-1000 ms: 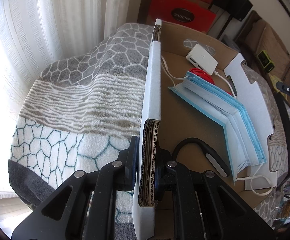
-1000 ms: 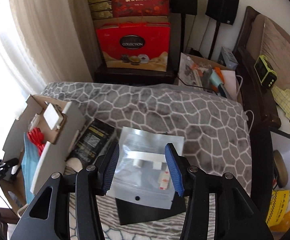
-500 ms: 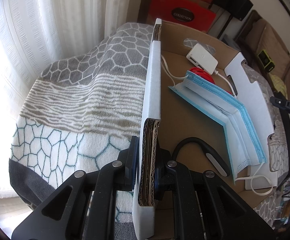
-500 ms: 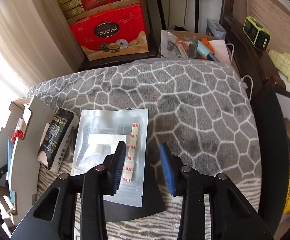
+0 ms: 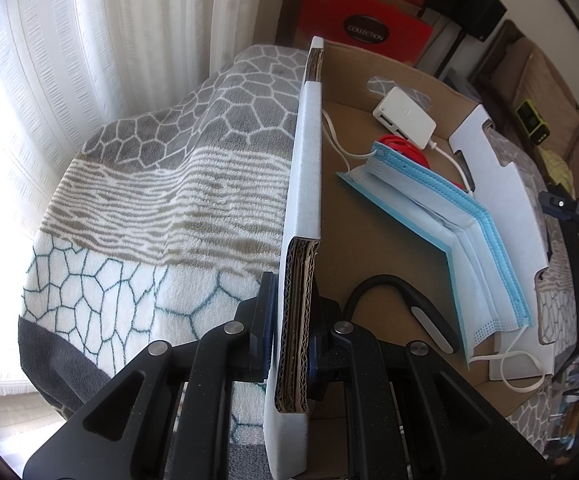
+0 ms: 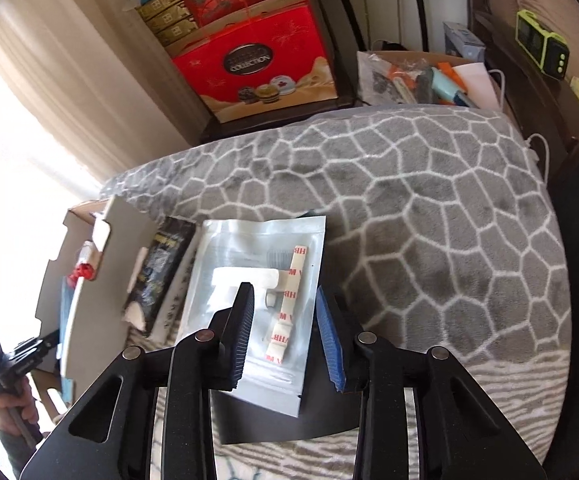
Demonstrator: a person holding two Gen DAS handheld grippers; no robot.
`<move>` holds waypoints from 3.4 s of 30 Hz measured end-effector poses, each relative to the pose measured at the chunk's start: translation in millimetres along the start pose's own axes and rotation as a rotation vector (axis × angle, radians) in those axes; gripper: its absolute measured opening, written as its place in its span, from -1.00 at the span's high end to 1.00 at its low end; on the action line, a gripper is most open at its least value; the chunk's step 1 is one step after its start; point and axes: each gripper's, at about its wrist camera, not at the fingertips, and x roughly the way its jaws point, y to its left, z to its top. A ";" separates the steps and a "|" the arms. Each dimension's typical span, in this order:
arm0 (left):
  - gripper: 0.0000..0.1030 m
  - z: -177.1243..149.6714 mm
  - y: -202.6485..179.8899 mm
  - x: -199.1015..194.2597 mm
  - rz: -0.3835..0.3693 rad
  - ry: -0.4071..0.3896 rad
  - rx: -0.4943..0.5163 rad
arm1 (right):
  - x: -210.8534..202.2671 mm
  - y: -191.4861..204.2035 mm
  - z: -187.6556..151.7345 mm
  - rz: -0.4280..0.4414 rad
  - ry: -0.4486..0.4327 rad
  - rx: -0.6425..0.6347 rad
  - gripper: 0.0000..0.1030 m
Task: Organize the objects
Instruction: 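Grasp the edge of the clear bag with the right gripper, then carry the clear bag into the box and open the right gripper, then grasp the black folder with the right gripper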
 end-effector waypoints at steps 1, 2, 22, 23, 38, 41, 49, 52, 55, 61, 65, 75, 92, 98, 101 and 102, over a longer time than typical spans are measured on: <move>0.78 0.1 -0.3 0.0 0.000 0.000 0.000 | -0.3 2.3 -0.5 0.013 0.003 -0.004 0.44; 0.78 0.2 -0.8 0.3 0.001 0.001 0.000 | -0.6 5.2 -1.2 0.029 0.006 -0.006 0.44; 0.78 -1.9 3.9 -1.9 -0.002 0.002 -0.003 | 16.9 45.8 -12.2 0.182 0.030 -0.013 0.79; 0.78 -1.5 2.7 -1.3 -0.003 0.002 -0.003 | 16.2 46.4 -11.7 0.192 0.023 0.003 0.81; 0.78 -2.2 8.3 3.6 -0.006 0.001 -0.006 | -43.0 59.3 4.4 0.185 -0.116 -0.007 0.95; 0.78 -1.6 12.1 6.0 -0.005 0.000 -0.008 | -56.6 70.8 6.2 0.238 -0.134 -0.028 0.95; 0.78 -0.8 13.1 6.5 -0.007 0.001 -0.009 | -53.5 143.0 -9.7 0.376 -0.067 -0.159 0.95; 0.78 -0.6 12.6 6.5 -0.007 0.001 -0.009 | -41.3 169.2 -22.1 0.411 -0.023 -0.204 0.95; 0.78 -0.5 12.7 6.5 -0.007 0.001 -0.008 | -25.8 191.6 -33.5 0.421 0.025 -0.244 0.95; 0.78 -3.5 21.1 1.9 -0.008 0.001 -0.009 | 10.4 216.1 -56.9 0.436 0.133 -0.276 0.94; 0.78 -3.8 21.4 2.1 -0.008 0.002 -0.009 | 30.4 224.1 -67.6 0.438 0.197 -0.286 0.90; 0.78 -3.5 21.0 1.8 -0.007 0.001 -0.009 | 10.6 211.1 -55.8 0.307 0.103 -0.340 0.60; 0.78 -3.0 20.3 1.1 -0.007 0.002 -0.009 | -41.8 99.8 -8.3 0.084 0.002 -0.172 -0.03; 0.78 -3.1 20.4 1.1 -0.005 0.002 -0.010 | -38.6 59.8 -2.9 -0.001 -0.002 -0.115 -0.08; 0.78 -4.7 23.7 -1.7 -0.006 0.002 -0.009 | -35.2 38.9 -3.1 -0.035 0.003 -0.085 -0.09; 0.78 -4.7 23.7 -1.8 -0.006 0.002 -0.009 | -33.4 31.1 -3.5 -0.045 0.006 -0.071 -0.09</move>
